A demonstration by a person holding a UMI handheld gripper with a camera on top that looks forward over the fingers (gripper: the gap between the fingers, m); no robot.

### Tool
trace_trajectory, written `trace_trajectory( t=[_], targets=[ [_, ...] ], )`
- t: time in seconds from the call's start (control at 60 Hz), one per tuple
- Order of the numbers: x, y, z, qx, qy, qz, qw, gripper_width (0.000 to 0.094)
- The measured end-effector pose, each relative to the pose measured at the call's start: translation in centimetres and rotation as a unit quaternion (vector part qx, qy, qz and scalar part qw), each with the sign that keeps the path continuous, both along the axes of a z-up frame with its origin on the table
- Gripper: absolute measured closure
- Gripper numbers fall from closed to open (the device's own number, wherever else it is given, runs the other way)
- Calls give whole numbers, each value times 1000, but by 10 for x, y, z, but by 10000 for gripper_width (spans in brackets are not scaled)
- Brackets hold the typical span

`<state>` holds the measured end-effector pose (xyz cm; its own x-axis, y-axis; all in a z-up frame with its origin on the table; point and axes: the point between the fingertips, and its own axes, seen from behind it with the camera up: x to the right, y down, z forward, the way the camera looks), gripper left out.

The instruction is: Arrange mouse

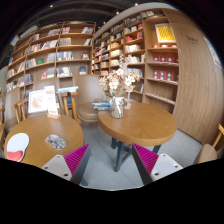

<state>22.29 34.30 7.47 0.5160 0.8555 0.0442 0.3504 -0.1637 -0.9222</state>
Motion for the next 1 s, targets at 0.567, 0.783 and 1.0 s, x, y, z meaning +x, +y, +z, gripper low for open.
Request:
trace_trajectory(
  t=[0.567, 0.783, 1.0],
  targets=[
    [-45, -108, -11, 13, -2, 163, 987, 81],
    [-57, -162, -18, -11, -7, 246, 969, 80],
    [-84, -161, -39, -16, -38, 255, 966, 84]
  ],
)
